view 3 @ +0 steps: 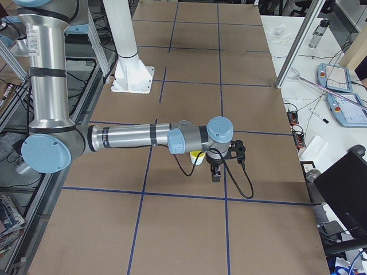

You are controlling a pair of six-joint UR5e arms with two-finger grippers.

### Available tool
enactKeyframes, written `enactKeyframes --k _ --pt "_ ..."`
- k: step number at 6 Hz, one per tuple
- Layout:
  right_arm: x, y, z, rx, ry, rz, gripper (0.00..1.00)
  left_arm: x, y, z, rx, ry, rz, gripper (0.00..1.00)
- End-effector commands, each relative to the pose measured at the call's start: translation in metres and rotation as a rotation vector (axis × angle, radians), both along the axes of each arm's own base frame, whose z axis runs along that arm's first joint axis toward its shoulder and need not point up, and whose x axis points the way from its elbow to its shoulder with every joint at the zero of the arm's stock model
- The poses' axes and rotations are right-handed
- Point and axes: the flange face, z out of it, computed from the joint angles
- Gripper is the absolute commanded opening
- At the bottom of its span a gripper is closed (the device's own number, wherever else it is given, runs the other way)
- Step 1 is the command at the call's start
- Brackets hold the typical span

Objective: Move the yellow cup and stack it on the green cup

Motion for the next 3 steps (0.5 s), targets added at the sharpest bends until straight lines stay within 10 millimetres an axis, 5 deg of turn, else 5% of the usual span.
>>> enactKeyframes --k 1,3 --pt "-0.008 0.009 0.008 -0.018 0.017 -0.079 1.0 0.024 -0.003 -0.002 -0.033 -0.007 0.021 1.0" --pt "-0.008 0.026 -0.013 -0.045 0.021 -0.095 1.0 0.034 -0.001 0.007 -0.022 -0.091 0.067 1.0"
